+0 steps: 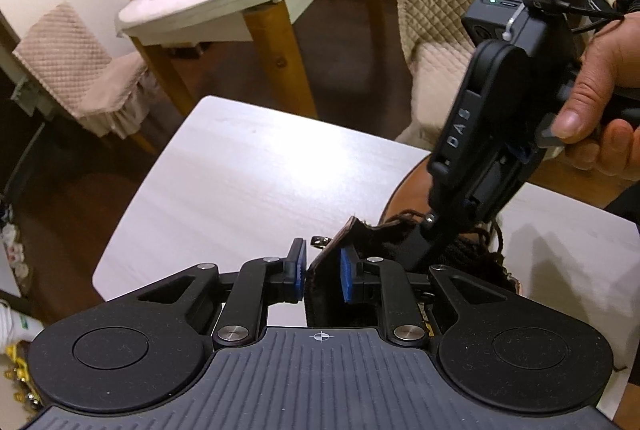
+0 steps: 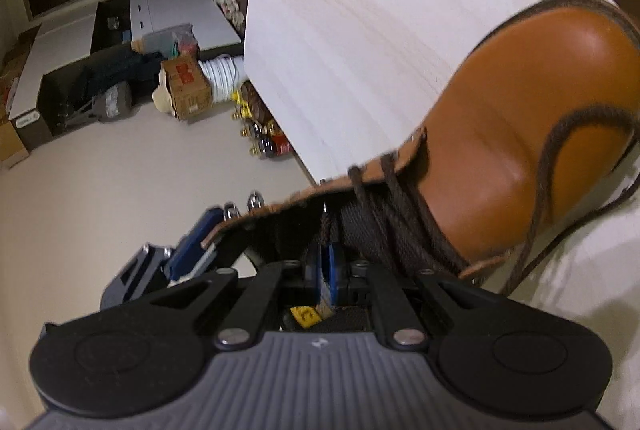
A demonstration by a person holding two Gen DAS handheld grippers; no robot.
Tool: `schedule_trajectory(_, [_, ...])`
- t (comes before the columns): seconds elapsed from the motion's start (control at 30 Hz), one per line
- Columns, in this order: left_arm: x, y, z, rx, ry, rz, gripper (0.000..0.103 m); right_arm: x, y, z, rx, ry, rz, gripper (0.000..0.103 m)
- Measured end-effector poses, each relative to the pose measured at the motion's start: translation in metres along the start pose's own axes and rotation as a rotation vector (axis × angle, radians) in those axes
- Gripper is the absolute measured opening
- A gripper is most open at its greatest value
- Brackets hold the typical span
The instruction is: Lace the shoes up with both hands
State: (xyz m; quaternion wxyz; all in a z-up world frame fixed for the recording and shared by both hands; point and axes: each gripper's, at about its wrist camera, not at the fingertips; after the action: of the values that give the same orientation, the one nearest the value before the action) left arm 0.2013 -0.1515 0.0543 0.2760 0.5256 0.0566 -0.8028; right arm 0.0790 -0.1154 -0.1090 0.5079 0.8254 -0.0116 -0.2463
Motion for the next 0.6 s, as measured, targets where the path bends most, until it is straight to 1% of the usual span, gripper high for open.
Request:
schedule_trajectory(0.17, [-0.002, -0.002, 0.001, 0.009, 0.002, 0.009, 0.02, 0.0, 0.002, 0.001, -0.031, -0.042, -0.007, 0.007])
schedule_trajectory(0.27, [-0.006, -0.005, -0.001, 0.004, 0.004, 0.019, 0.021, 0.001, 0.005, 0.003, -0.101, -0.072, -0.019, 0.007])
schedule_trajectory(0.3, [-0.007, -0.006, -0.001, -0.002, 0.006, 0.025, 0.022, 0.001, 0.007, 0.004, -0.118, -0.074, -0.022, 0.007])
schedule_trajectory(0.37, [-0.012, -0.009, -0.004, -0.021, 0.003, 0.035, 0.022, -0.002, 0.01, 0.005, -0.152, -0.076, -0.033, 0.009])
schedule_trajectory(0.47, [-0.024, -0.008, -0.011, -0.093, -0.021, 0.056, 0.022, -0.01, 0.015, 0.003, -0.203, -0.066, -0.054, 0.018])
schedule_trajectory(0.53, [-0.033, -0.008, -0.015, -0.143, -0.038, 0.069, 0.022, -0.022, 0.019, 0.0, -0.229, -0.05, -0.06, 0.018])
schedule_trajectory(0.6, [-0.041, -0.011, -0.017, -0.189, -0.055, 0.082, 0.022, -0.033, 0.025, -0.002, -0.268, -0.05, -0.06, 0.019])
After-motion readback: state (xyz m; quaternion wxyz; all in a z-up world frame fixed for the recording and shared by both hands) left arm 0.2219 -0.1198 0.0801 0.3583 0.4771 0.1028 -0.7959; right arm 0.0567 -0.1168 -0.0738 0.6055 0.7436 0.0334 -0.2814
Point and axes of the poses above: each gripper's, at about its wrist camera, not at the fingertips, and x roughly the way its jaws point, y to its left, z to its top, and after that the axes turned 3 degrees about y, right-handed
